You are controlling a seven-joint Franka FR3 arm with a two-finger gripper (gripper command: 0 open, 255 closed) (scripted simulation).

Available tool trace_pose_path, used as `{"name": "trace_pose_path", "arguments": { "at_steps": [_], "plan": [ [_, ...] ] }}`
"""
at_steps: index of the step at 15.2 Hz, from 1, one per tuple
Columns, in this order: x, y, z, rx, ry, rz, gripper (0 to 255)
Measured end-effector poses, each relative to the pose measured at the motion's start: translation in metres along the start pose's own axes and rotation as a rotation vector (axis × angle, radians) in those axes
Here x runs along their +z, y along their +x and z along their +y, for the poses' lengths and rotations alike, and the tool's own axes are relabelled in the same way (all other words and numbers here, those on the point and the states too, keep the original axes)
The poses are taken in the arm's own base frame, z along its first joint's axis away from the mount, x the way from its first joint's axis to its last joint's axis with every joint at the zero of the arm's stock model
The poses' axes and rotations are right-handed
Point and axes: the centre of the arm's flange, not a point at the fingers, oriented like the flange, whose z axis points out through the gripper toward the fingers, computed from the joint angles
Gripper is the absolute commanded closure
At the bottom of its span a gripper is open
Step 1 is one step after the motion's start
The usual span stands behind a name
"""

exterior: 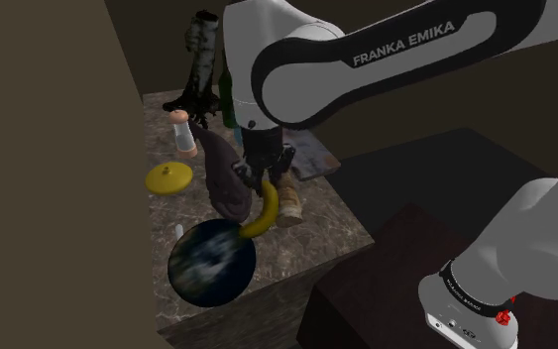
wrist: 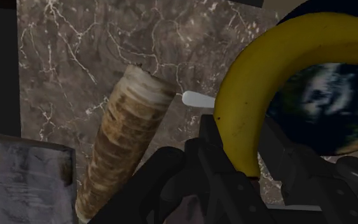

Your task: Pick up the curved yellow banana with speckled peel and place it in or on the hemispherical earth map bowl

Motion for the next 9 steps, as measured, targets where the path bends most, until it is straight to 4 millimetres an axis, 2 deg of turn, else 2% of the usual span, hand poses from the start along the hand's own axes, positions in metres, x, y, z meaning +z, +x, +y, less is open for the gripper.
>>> {"name": "trace_pose_path", "arguments": {
  "at_steps": [4, 6, 9],
  "plan": [
    [-0.002, 0.008, -0.057, -0.001, 0.002, 0.000, 255],
    [-0.001, 0.008, -0.070, 0.000, 0.001, 0.000, 255],
    [0.013, 0.009, -0.074, 0.001, 0.001, -0.001, 255]
  ]
}}
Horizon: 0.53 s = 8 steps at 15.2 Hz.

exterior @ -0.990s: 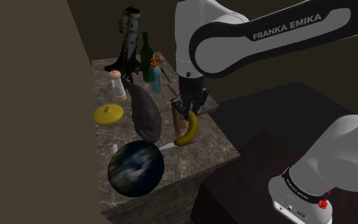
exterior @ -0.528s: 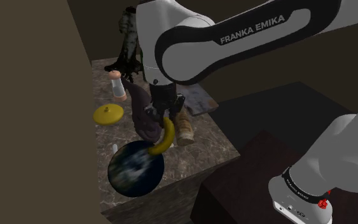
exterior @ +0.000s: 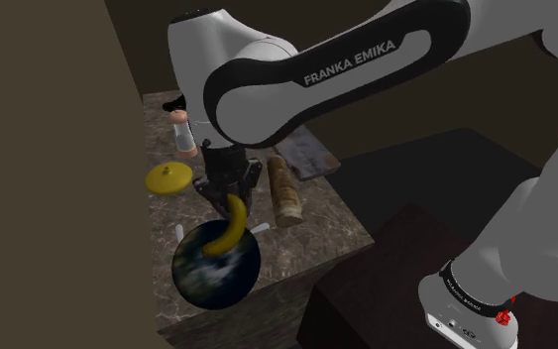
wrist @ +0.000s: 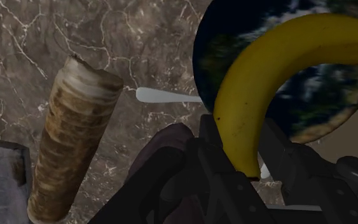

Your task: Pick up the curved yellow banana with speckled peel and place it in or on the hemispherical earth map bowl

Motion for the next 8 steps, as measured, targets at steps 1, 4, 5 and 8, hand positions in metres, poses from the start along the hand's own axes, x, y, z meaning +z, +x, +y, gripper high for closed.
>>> {"name": "trace_pose_path", "arguments": {
  "at_steps": [1, 4, 5, 8],
  "plan": [
    [0.005, 0.000, 0.000, 0.000, 0.000, 0.000, 255],
    [0.020, 0.002, -0.001, 0.000, 0.000, 0.000, 255],
    [0.026, 0.003, -0.002, 0.000, 0.000, 0.000, 255],
    [0.042, 0.005, -0.001, 0.000, 0.000, 0.000, 255]
  ]
}}
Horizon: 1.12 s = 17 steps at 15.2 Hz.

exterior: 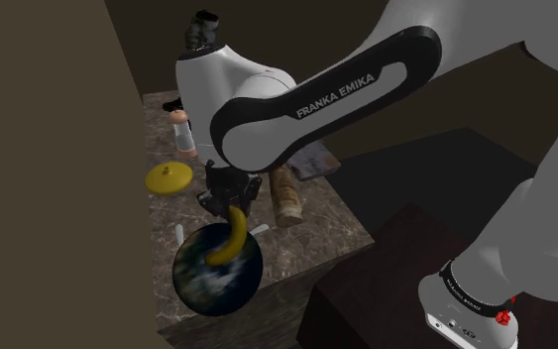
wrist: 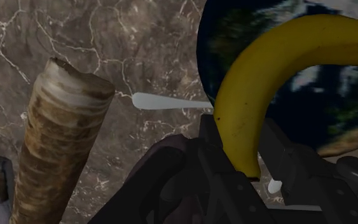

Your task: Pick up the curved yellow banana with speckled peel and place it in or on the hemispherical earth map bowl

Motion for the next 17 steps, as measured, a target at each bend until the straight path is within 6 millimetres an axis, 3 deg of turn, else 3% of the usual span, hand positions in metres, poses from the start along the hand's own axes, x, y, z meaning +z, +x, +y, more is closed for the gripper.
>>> {"name": "trace_pose_path", "arguments": {
  "at_steps": [3, 8, 9, 15, 17],
  "plan": [
    [0.013, 0.001, -0.001, 0.000, 0.000, 0.000, 255],
    [0.016, 0.001, -0.001, 0.000, 0.001, 0.001, 255],
    [0.016, 0.001, -0.001, 0.000, 0.001, 0.001, 0],
    [0.016, 0.001, -0.001, 0.000, 0.000, 0.000, 0],
    [-0.001, 0.001, 0.000, 0.000, 0.001, 0.001, 0]
  ]
}}
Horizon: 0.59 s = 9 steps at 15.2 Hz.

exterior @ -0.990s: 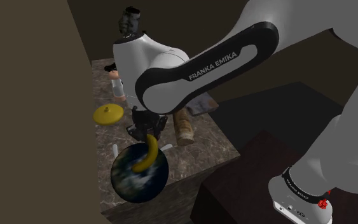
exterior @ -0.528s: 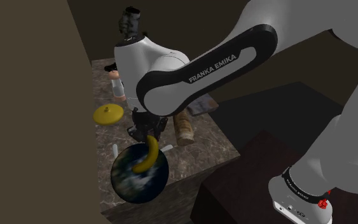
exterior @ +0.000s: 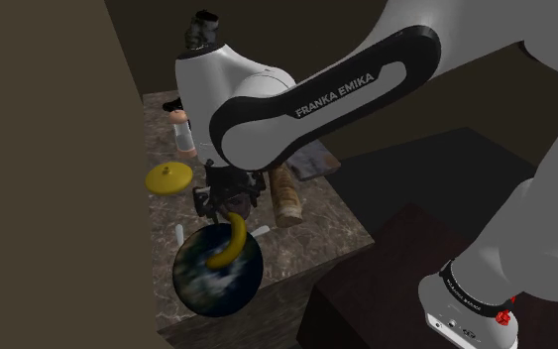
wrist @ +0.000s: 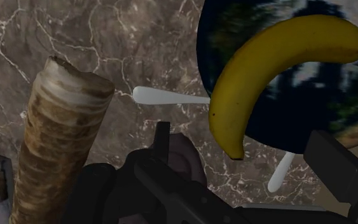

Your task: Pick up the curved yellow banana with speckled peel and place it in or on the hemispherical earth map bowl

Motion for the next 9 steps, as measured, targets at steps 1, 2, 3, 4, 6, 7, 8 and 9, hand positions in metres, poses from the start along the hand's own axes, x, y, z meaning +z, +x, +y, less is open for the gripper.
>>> {"name": "trace_pose_path", "arguments": {
  "at_steps": [1, 2, 3, 4, 6, 7, 8, 9],
  "plan": [
    [-0.012, 0.000, -0.003, 0.000, 0.000, 0.000, 0],
    [-0.024, 0.000, -0.002, 0.000, 0.000, 0.000, 0],
    [-0.028, 0.000, -0.001, 0.000, 0.000, 0.001, 0],
    [-0.030, 0.000, -0.002, 0.000, 0.000, 0.000, 0],
    [-0.032, 0.000, -0.001, 0.000, 0.000, 0.000, 0],
    [-0.033, 0.000, -0.001, 0.000, 0.000, 0.000, 0],
    [-0.033, 0.000, -0.001, 0.000, 0.000, -0.001, 0],
    [-0.033, 0.000, -0.001, 0.000, -0.001, -0.001, 0]
  ]
}}
